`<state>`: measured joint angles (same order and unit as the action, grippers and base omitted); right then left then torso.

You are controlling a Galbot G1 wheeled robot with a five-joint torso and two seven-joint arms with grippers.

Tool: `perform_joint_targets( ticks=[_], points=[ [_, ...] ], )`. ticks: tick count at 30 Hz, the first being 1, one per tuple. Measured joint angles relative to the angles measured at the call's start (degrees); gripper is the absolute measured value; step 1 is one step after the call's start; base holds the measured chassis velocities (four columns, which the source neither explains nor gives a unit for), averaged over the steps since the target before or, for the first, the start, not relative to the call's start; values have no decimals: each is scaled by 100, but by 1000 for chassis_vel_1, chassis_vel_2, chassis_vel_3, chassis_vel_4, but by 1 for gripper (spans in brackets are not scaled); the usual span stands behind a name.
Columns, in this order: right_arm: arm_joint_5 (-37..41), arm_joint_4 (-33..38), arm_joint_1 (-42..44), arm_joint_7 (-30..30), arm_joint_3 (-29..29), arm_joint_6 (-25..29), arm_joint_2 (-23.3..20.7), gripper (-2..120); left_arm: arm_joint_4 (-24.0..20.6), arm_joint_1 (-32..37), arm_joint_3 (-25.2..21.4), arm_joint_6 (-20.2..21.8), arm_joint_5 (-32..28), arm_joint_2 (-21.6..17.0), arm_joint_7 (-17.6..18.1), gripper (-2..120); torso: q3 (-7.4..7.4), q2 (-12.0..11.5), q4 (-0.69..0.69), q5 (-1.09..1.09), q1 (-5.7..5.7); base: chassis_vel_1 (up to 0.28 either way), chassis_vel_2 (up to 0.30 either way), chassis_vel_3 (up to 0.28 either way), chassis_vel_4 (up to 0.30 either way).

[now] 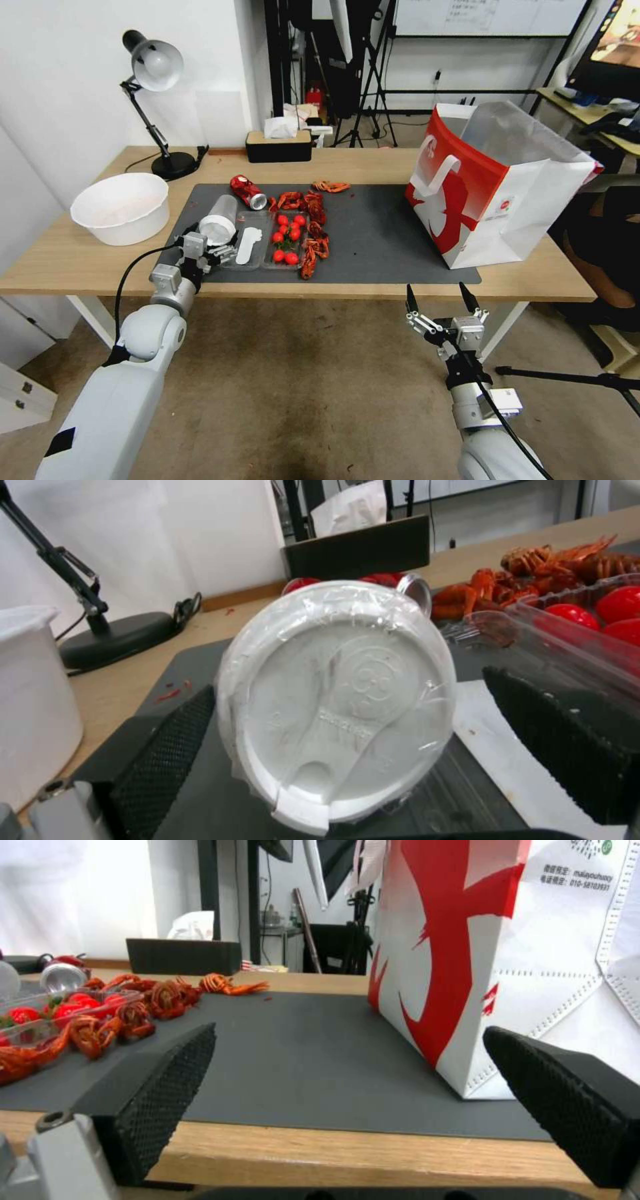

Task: Pick up the trash from the table and place it into the takeout bag.

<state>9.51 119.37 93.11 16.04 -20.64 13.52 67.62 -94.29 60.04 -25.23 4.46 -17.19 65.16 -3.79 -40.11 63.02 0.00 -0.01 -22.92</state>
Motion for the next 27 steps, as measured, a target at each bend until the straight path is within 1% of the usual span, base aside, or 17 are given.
perform_joint_targets(
  ticks=[2, 9, 11, 12, 13, 15, 17, 19, 27],
  points=[
    [3, -1, 6, 4, -1, -1, -3, 100, 121, -135, 62, -1, 31, -17, 0, 100, 0, 0, -1, 0, 0, 0, 0, 0, 0],
    [7, -1, 9, 13, -8, -1, 1, 100, 240, -301, 149, 0, 84, -62, 12, 99, 0, 1, -1, 1, 0, 0, 0, 0, 0],
    [8, -1, 4, 19, -10, -1, 3, 100, 267, -333, 178, 5, 91, -86, 15, 95, 0, 1, -1, 1, 0, 0, 0, 0, 0],
    [9, -1, -2, 20, -10, -1, 3, 100, 274, -338, 184, 6, 92, -95, 15, 91, 0, 1, 0, 1, 0, 0, 0, 0, 0],
    [9, -1, -2, 20, -10, -1, 3, 100, 274, -338, 184, 6, 92, -95, 15, 91, 0, 1, 0, 1, 0, 0, 0, 0, 0],
    [10, -1, -11, 22, -11, -4, 7, 100, 290, -345, 189, 6, 100, -115, 15, 81, 0, 1, -1, 1, 0, 0, 0, 0, 0],
    [10, -2, -14, 22, -11, -5, 10, 100, 298, -346, 191, 4, 104, -124, 14, 79, 0, 1, -1, 2, 0, 0, 0, 0, 0],
    [10, -8, -17, 22, -9, -8, 16, 100, 319, -348, 194, -4, 109, -138, 12, 73, 0, 1, -1, 1, 0, 0, 0, 0, 0],
    [10, -10, -29, 22, 2, -10, 25, 100, 267, -412, 221, -52, 84, -214, 13, 72, 0, 1, 1, -2, 1, 0, 0, 0, 0]
  ],
)
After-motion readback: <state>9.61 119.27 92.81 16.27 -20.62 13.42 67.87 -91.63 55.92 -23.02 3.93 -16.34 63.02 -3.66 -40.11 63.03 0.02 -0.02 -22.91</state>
